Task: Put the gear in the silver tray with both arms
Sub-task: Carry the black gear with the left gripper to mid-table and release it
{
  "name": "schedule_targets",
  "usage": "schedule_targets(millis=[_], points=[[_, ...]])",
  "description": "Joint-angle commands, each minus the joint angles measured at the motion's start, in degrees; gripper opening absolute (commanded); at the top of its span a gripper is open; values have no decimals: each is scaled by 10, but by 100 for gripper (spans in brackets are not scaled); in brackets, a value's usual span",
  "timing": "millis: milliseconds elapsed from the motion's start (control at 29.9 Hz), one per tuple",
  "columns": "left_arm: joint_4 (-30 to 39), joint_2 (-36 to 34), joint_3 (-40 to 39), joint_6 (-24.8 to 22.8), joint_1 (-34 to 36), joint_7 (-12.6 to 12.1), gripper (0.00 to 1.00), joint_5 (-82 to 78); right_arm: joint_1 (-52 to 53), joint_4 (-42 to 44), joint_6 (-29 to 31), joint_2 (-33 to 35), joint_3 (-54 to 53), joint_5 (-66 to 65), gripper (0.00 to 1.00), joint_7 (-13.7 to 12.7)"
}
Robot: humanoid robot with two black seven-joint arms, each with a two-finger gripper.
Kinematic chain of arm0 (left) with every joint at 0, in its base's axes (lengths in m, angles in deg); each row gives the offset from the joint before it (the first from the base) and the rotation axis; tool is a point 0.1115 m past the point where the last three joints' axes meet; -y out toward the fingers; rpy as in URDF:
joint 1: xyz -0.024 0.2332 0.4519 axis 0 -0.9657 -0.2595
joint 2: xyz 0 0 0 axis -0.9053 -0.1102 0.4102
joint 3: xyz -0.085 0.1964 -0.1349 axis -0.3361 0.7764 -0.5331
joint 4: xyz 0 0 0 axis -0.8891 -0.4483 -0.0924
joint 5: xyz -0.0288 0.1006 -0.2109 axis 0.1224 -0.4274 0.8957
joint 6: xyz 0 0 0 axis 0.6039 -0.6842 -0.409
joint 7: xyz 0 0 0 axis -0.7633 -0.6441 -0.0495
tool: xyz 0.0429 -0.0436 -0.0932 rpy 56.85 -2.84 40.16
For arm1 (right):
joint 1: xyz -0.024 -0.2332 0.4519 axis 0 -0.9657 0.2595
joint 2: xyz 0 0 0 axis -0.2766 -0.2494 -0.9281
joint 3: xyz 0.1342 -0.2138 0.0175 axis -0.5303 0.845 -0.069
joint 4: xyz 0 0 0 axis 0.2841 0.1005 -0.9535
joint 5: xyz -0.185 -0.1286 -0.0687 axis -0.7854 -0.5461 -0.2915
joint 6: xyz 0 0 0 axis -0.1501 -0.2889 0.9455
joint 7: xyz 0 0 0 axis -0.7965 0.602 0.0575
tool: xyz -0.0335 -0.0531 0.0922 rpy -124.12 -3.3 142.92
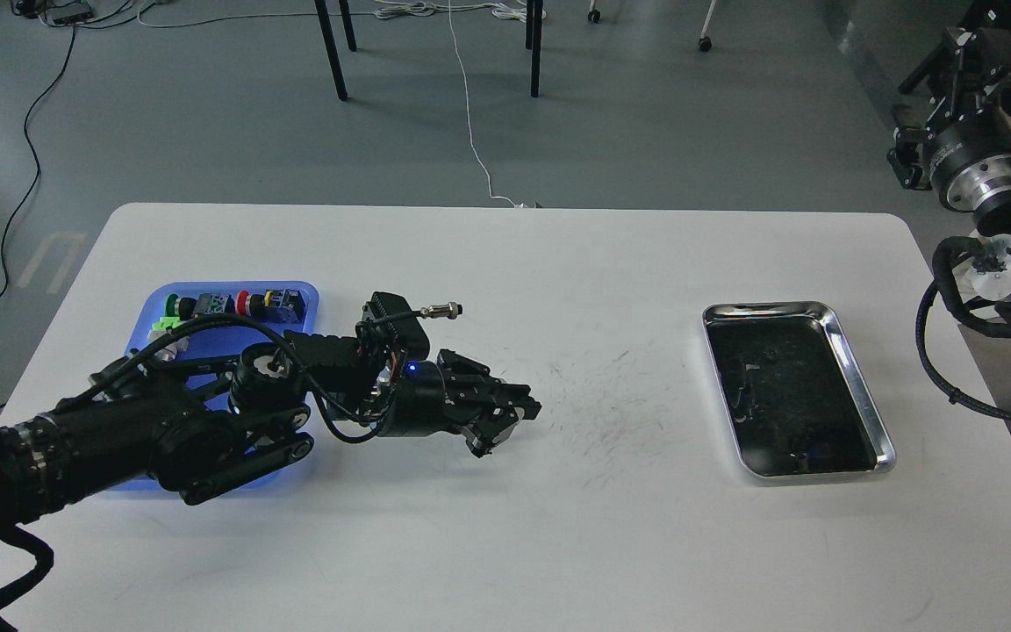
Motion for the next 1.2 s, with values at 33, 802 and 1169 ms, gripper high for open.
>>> schedule_targets(millis=[33, 802, 1169], points=[[-27, 39, 0, 0, 1, 0, 19, 0, 0, 3, -1, -2, 1, -1, 93, 0], [-98, 124, 8, 0, -2, 0, 21, 1, -2, 11, 1, -4, 8, -6, 93, 1], [-100, 123, 8, 0, -8, 0, 28, 1, -2, 11, 3, -4, 11, -9, 93, 1]])
